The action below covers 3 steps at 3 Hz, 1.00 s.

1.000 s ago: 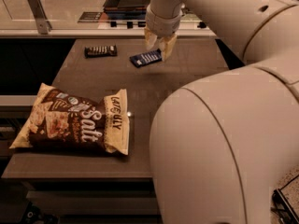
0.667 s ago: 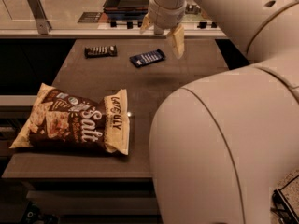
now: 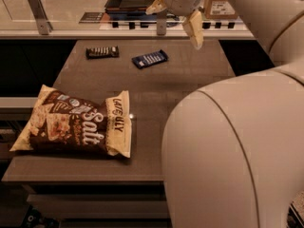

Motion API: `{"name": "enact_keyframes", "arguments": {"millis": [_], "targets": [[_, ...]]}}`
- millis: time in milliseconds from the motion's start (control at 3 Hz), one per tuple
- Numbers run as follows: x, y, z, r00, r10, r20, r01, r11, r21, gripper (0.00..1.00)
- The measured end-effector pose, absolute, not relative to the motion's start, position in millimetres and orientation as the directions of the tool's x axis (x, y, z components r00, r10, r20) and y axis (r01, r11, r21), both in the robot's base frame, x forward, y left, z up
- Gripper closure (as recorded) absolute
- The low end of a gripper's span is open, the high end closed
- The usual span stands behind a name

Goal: Move rxbar blueberry near brown chip bag

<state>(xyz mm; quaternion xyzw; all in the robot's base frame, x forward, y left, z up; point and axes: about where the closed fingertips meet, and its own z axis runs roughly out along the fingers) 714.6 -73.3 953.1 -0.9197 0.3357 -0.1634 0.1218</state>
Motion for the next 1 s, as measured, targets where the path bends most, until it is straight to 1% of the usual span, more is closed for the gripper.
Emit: {"name": "enact_keyframes", "arguments": {"millis": [333,667,1000], "targets": [[713.1,-86.7,965.8,0.719,-0.664,0.206,-0.571,-0.733,-0.370,0.00],[712.8,-105.0,981.1,0.716,-0.672,0.189,-0.547,-0.709,-0.445,0.00],[711.7,-116.5,992.4,0.704,-0.684,0.192,-0.540,-0.691,-0.481,0.00]]}}
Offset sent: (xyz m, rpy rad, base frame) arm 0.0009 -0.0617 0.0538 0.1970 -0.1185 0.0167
